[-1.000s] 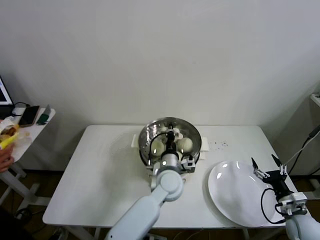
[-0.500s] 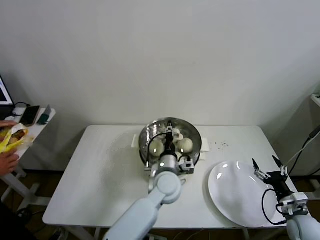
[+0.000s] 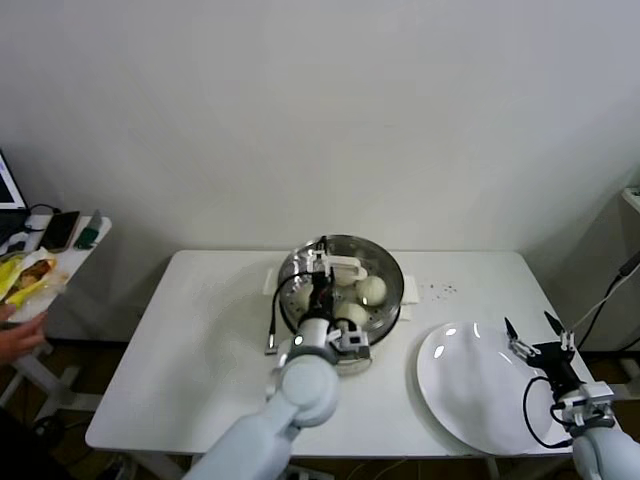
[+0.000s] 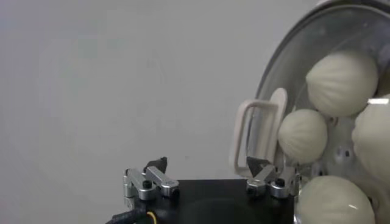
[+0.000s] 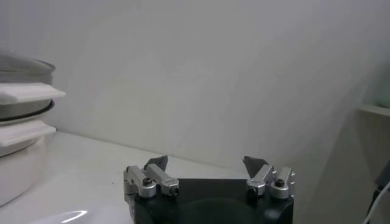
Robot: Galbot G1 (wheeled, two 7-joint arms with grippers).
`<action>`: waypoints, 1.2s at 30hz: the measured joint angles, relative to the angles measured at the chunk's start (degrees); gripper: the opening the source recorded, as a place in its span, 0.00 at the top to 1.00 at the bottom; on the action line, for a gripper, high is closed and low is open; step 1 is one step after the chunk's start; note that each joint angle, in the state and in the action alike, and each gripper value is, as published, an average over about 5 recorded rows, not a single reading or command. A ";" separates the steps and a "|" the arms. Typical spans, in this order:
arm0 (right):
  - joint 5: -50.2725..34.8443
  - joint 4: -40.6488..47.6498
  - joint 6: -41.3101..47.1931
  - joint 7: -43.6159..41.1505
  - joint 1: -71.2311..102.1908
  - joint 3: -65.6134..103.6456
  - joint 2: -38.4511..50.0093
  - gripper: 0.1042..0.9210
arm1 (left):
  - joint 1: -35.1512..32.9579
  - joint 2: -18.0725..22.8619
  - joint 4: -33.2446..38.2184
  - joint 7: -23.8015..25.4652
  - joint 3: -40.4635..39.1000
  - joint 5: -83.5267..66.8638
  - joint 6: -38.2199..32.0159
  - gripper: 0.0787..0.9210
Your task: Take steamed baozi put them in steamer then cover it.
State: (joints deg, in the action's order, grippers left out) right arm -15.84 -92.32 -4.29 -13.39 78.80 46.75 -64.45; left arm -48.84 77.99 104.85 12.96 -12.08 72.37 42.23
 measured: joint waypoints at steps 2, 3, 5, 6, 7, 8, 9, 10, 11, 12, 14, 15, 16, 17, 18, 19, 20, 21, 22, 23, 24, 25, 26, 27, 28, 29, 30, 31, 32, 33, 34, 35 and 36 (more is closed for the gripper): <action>0.03 -0.06 0.14 0.02 -0.12 -0.15 0.08 0.12 | -1.25 -0.93 2.05 -1.00 0.58 -1.47 0.00 0.12; 0.05 -0.10 0.19 0.03 -0.16 -0.22 0.15 0.12 | -1.99 -1.42 3.07 -1.58 0.99 -2.29 -0.01 0.12; 0.08 -0.17 0.27 0.04 -0.20 -0.31 0.28 0.12 | -3.66 -2.42 5.08 -3.01 2.09 -4.25 -0.01 0.12; 0.08 -0.19 0.29 0.05 -0.21 -0.34 0.35 0.12 | -4.57 -2.91 6.04 -3.84 2.81 -5.44 -0.01 0.12; 0.09 -0.21 0.29 0.05 -0.20 -0.39 0.42 0.12 | -5.50 -3.36 6.95 -4.72 3.61 -6.76 -0.01 0.12; 0.09 -0.24 0.29 0.05 -0.19 -0.44 0.49 0.12 | -6.50 -3.81 7.84 -5.69 4.55 -8.26 -0.01 0.12; 0.09 -0.29 0.28 0.04 -0.16 -0.49 0.56 0.12 | -7.54 -4.20 8.66 -6.71 5.61 -9.92 -0.01 0.12; 0.09 -0.35 0.28 0.03 -0.11 -0.56 0.60 0.12 | -8.61 -4.53 9.39 -7.75 6.76 -11.72 -0.02 0.12; 0.09 -0.45 0.28 0.01 -0.06 -0.62 0.62 0.12 | -9.77 -4.81 10.03 -8.86 8.04 -13.75 -0.02 0.12; 0.09 -0.54 0.28 0.00 0.01 -0.68 0.61 0.12 | -10.97 -5.02 10.57 -9.99 9.43 -15.95 -0.05 0.12; 0.13 -0.78 0.30 -0.05 0.18 -0.83 0.49 0.12 | -13.49 -5.22 11.32 -12.18 12.53 -20.85 -0.48 0.12; 0.16 -0.90 0.30 -0.07 0.28 -0.91 0.41 0.12 | -14.79 -5.26 11.57 -13.19 14.17 -23.47 -1.00 0.12; 0.20 -1.03 0.30 -0.09 0.38 -1.01 0.31 0.12 | -16.09 -5.26 11.75 -14.12 15.85 -26.18 -1.83 0.12; 0.23 -1.17 0.30 -0.13 0.48 -1.10 0.21 0.12 | -17.38 -5.23 11.87 -14.99 17.53 -28.98 -2.98 0.12; 0.26 -1.32 0.30 -0.17 0.57 -1.19 0.11 0.12 | -18.60 -5.15 11.93 -15.80 19.14 -31.78 -4.43 0.12; 0.29 -1.47 0.29 -0.20 0.67 -1.27 0.00 0.12 | -19.80 -5.02 11.92 -16.60 20.75 -34.70 -6.24 0.12; 0.32 -1.62 0.26 -0.24 0.77 -1.34 -0.12 0.12 | -20.94 -4.82 11.83 -17.37 22.33 -37.65 -8.36 0.12; 0.36 -1.76 0.22 -0.27 0.86 -1.40 -0.26 0.12 | -22.01 -4.57 11.62 -18.10 23.87 -40.57 -10.83 0.12; 0.40 -1.89 0.18 -0.31 0.96 -1.44 -0.39 0.12 | -23.02 -4.31 11.33 -18.79 25.36 -43.40 -13.54 0.12; 0.43 -2.03 0.13 -0.34 1.06 -1.47 -0.52 0.12 | -23.97 -4.05 10.94 -19.43 26.82 -46.12 -16.45 0.12; 0.45 -2.17 0.09 -0.38 1.15 -1.48 -0.63 0.12 | -24.87 -3.84 10.46 -20.01 28.22 -48.68 -19.39 0.12; 0.45 -2.31 0.07 -0.42 1.25 -1.49 -0.72 0.12 | -25.71 -3.66 9.96 -20.55 29.54 -51.10 -22.29 0.12; 0.45 -2.47 0.04 -0.47 1.35 -1.51 -0.78 0.12 | -26.47 -3.53 9.46 -21.03 30.74 -53.31 -24.99 0.12; 0.45 -2.64 0.00 -0.51 1.47 -1.55 -0.85 0.12 | -27.16 -3.42 8.93 -21.47 31.88 -55.43 -27.54 0.12; 0.46 -2.81 -0.02 -0.54 1.60 -1.60 -0.91 0.12 | -27.76 -3.33 8.40 -21.89 32.90 -57.39 -29.89 0.12; 0.47 -2.97 -0.05 -0.57 1.72 -1.68 -0.99 0.12 | -28.27 -3.25 7.86 -22.30 33.81 -59.19 -32.04 0.12; 0.48 -3.13 -0.08 -0.59 1.84 -1.77 -1.08 0.12 | -28.71 -3.16 7.31 -22.69 34.60 -60.83 -34.00 0.12; 0.51 -3.28 -0.11 -0.60 1.94 -1.87 -1.19 0.12 | -29.08 -3.05 6.72 -23.06 35.30 -62.35 -35.76 0.12; 0.55 -3.43 -0.12 -0.61 2.01 -1.98 -1.32 0.12 | -29.40 -2.92 6.13 -23.41 35.90 -63.72 -37.32 0.12; 0.60 -3.58 -0.14 -0.62 2.06 -2.11 -1.46 0.12 | -29.69 -2.78 5.54 -23.73 36.43 -64.98 -38.70 0.12; 0.67 -3.73 -0.14 -0.63 2.08 -2.23 -1.58 0.12 | -29.95 -2.64 4.99 -24.00 36.90 -66.09 -39.87 0.12; 0.75 -3.88 -0.15 -0.67 2.10 -2.37 -1.67 0.12 | -30.20 -2.53 4.44 -24.22 37.32 -67.11 -40.92 0.12; 0.83 -4.01 -0.15 -0.71 2.11 -2.50 -1.75 0.12 | -30.46 -2.46 3.94 -24.42 37.69 -68.02 -41.85 0.12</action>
State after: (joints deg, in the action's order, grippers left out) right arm -15.01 -96.33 -4.44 -14.11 80.91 44.25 -66.20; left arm -79.30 75.54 108.79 -11.46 25.62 4.35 0.38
